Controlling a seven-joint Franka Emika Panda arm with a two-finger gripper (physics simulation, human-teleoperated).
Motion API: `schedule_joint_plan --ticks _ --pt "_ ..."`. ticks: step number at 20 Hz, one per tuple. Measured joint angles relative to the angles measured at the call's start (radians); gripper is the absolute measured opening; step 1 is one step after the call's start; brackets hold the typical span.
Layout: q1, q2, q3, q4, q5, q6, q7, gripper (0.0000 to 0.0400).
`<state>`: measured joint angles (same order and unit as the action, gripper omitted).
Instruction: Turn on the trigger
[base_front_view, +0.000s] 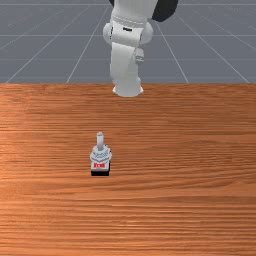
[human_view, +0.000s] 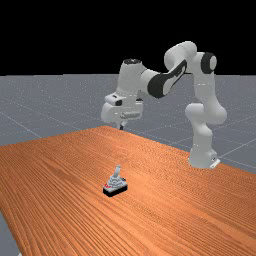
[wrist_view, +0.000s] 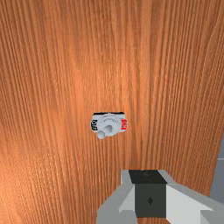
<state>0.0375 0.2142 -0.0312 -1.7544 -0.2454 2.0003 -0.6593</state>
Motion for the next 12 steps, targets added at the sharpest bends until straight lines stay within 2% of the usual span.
schedule_joint_plan --ticks 2,3,4,8,11,12 --pt "-0.010 0.003 0.005 -0.025 0.060 0.049 -0.033 0.0000" --pt "0.005 0.011 -0.003 -0.031 0.001 0.049 0.007 0.0000" --pt "-0.023 0.012 0.010 -0.045 0.158 0.088 -0.030 0.0000" --pt "-0.004 0.057 -0.009 -0.084 0.153 0.160 0.134 0.0000" --pt "-0.001 0.092 -0.013 -0.116 0.150 0.225 0.140 0.0000" --pt "-0.008 0.101 -0.006 -0.130 0.149 0.253 0.082 0.0000"
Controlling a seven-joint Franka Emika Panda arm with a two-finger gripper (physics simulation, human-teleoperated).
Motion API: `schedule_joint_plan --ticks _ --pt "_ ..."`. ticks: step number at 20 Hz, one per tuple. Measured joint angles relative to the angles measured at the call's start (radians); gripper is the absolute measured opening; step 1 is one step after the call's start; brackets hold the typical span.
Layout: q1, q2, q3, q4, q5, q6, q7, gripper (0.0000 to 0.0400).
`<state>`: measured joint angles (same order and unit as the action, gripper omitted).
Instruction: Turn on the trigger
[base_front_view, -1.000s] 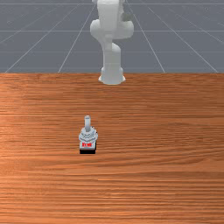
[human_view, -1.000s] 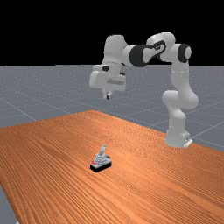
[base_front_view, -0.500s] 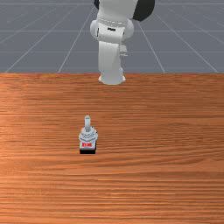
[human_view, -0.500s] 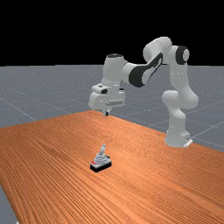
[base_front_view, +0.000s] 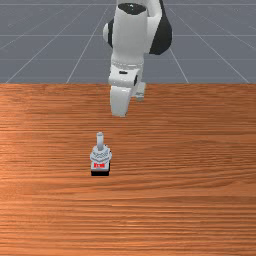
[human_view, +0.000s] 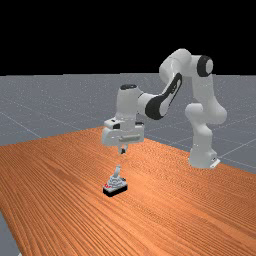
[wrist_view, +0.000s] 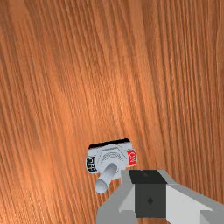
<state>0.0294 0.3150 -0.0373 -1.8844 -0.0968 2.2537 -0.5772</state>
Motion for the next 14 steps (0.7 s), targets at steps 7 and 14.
schedule_joint_plan --ticks 7,14 --pt "-0.006 0.051 0.009 0.001 -0.006 -0.071 -0.076 0.0000" --pt "-0.019 -0.047 0.014 -0.159 0.022 0.062 -0.097 0.0000"
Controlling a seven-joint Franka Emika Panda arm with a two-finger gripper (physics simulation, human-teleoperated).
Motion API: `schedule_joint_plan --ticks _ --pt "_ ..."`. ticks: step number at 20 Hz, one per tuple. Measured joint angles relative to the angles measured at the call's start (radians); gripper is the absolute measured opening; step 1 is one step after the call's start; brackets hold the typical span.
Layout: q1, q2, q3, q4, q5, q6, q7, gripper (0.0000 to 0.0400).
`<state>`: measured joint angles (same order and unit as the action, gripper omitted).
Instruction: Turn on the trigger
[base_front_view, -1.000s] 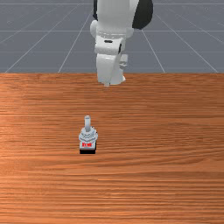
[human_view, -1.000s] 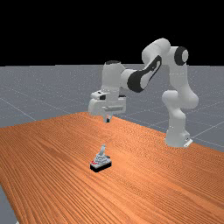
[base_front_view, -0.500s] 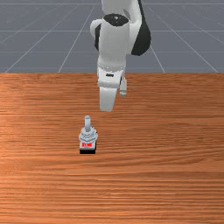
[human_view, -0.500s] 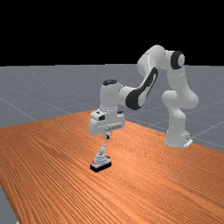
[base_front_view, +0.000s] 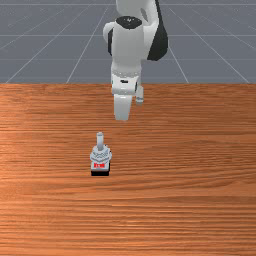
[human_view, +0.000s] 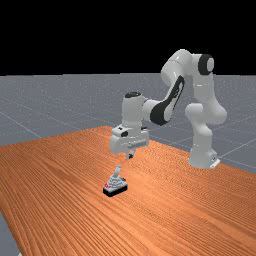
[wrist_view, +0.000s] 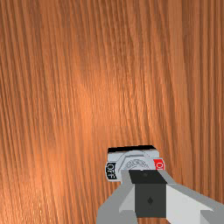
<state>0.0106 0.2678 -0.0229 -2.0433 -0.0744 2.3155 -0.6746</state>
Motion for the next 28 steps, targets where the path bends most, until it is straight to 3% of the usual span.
schedule_joint_plan --ticks 2,6,8,12,14,15,19,20,21,22,23,28 --pt "0.006 -0.006 -0.005 -0.006 -0.031 0.002 0.003 0.0000" --pt "0.008 -0.019 -0.006 -0.014 -0.028 -0.047 0.017 0.0000" --pt "0.006 -0.046 -0.006 -0.061 -0.022 0.007 0.015 0.0000" --pt "0.007 -0.054 -0.007 -0.077 -0.035 0.015 0.011 0.0000" --pt "0.019 -0.063 -0.015 -0.089 -0.078 0.014 0.062 0.0000" --pt "0.006 -0.074 -0.006 -0.107 -0.042 0.027 -0.009 0.0000" --pt "0.003 -0.126 -0.003 -0.180 -0.047 0.054 -0.068 0.0000" --pt "0.003 -0.121 -0.003 -0.181 -0.048 0.063 -0.054 0.0000" --pt "-0.004 -0.108 0.001 -0.181 0.014 0.072 -0.047 0.0000" --pt "-0.006 -0.092 0.002 -0.185 0.013 0.094 -0.045 0.0000" --pt "0.011 -0.071 -0.013 -0.185 -0.042 0.112 0.057 0.0000" --pt "0.021 0.009 -0.026 -0.193 -0.043 0.187 0.128 0.0000"
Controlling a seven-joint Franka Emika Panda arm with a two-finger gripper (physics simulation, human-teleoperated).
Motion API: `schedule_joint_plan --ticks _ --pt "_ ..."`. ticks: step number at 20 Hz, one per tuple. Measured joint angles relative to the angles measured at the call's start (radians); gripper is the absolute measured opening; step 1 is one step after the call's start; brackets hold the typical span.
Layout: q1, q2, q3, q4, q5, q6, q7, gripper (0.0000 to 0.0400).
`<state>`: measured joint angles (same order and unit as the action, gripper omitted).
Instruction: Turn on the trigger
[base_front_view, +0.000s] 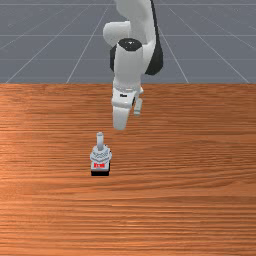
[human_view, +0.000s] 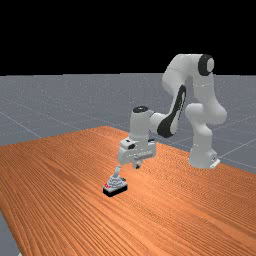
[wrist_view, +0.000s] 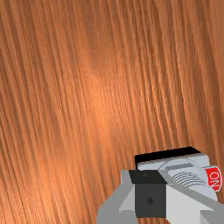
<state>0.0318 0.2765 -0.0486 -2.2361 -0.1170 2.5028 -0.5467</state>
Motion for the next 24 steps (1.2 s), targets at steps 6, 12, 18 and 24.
schedule_joint_plan --ticks 6,12,18,24 --pt "-0.118 0.016 0.014 0.019 0.122 -0.010 -0.245 0.0000" --pt "-0.080 0.015 -0.031 0.018 0.020 0.005 -0.126 0.0000" --pt "-0.092 0.024 -0.029 0.016 0.014 0.022 -0.172 0.0000" --pt "-0.087 0.041 -0.043 0.022 0.017 0.026 -0.116 0.0000"
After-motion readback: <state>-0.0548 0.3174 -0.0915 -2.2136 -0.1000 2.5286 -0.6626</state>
